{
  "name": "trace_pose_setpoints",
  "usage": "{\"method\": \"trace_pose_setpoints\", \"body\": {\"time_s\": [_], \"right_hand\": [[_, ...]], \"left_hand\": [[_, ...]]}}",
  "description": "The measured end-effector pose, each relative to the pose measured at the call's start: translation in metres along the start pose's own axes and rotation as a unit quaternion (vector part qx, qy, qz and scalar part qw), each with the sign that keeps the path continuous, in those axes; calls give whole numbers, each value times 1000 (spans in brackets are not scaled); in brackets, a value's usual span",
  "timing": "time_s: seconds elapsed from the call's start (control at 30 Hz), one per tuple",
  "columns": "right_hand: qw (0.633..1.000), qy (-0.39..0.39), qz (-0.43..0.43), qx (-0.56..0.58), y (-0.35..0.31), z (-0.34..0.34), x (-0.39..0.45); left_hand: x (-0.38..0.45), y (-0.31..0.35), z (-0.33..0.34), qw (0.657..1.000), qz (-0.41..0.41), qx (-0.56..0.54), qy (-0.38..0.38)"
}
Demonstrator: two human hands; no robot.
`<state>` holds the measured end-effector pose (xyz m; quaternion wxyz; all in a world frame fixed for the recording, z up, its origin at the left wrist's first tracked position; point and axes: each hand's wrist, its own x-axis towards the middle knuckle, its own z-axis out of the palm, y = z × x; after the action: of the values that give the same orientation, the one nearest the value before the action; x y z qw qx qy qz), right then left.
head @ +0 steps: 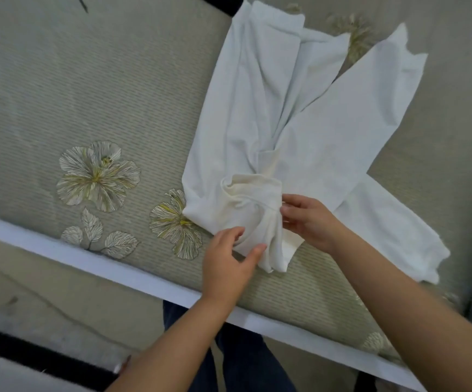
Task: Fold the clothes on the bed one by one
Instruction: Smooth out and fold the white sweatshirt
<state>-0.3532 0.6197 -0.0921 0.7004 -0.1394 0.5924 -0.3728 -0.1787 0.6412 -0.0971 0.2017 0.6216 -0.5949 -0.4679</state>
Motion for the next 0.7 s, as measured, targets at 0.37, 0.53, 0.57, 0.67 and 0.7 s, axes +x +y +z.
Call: {"method": "trace_pose_setpoints", "body": {"time_s": [0.37, 0.53, 0.57, 0.67, 0.7], "right_hand": [[994, 41, 36, -99, 3, -3, 1], [970, 68, -8, -235, 10, 29, 10], [967, 96, -22, -234, 8, 34, 13], [967, 150, -38, -203, -20, 39, 9], [966, 168, -45, -190, -35, 36, 6]], "left_hand": [[-2, -4, 2, 975, -113, -187, 44], [-13, -28, -30, 929, -215, -278, 113], [-13, -30, -34, 915, -234, -299, 133], [-9, -19, -55, 883, -248, -351, 190], [-6, -10, -64, 877, -237, -366, 200]]}}
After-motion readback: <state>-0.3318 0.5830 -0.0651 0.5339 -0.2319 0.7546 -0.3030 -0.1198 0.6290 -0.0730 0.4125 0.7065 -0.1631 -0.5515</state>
